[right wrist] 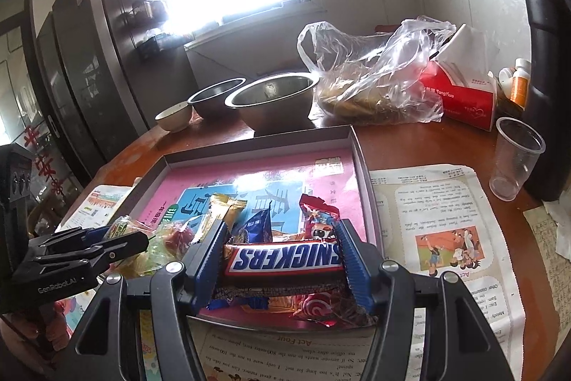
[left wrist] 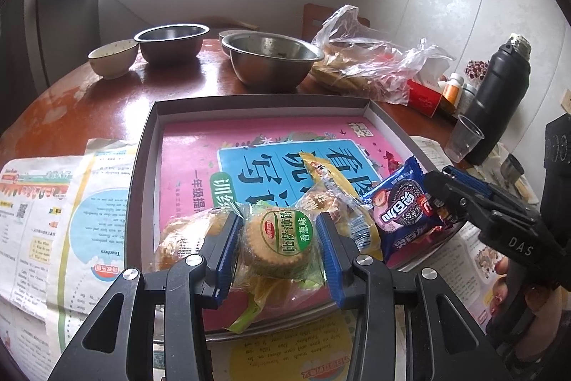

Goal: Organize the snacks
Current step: 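Carry the biscuit into the tray with the left gripper while the right gripper carries the Snickers bar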

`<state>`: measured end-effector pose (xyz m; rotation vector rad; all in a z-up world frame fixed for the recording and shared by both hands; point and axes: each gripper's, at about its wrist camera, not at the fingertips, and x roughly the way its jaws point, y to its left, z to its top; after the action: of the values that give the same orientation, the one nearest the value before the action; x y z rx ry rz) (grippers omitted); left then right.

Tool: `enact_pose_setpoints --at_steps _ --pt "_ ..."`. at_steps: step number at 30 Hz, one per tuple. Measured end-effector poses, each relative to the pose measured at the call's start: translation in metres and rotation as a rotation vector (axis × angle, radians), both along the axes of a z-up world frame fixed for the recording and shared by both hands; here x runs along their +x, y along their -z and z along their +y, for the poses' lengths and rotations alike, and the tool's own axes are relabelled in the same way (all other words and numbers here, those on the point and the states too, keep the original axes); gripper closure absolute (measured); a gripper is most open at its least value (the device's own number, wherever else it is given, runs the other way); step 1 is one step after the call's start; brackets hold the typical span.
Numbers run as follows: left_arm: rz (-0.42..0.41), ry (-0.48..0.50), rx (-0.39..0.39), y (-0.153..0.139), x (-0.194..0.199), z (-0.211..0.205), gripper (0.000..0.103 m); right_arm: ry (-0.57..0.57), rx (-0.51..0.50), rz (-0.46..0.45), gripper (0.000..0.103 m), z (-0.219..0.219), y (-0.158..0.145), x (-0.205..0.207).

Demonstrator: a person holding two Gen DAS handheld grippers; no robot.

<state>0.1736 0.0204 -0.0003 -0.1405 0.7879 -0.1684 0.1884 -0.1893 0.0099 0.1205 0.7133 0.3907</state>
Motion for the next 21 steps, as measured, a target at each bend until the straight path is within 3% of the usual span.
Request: enact_pose_setpoints --at_steps 21 --pt "-0.011 -0.006 -0.009 0.0004 -0.0004 0.004 0.058 0.053 0.005 0.013 0.037 0.0016 0.008 0.008"
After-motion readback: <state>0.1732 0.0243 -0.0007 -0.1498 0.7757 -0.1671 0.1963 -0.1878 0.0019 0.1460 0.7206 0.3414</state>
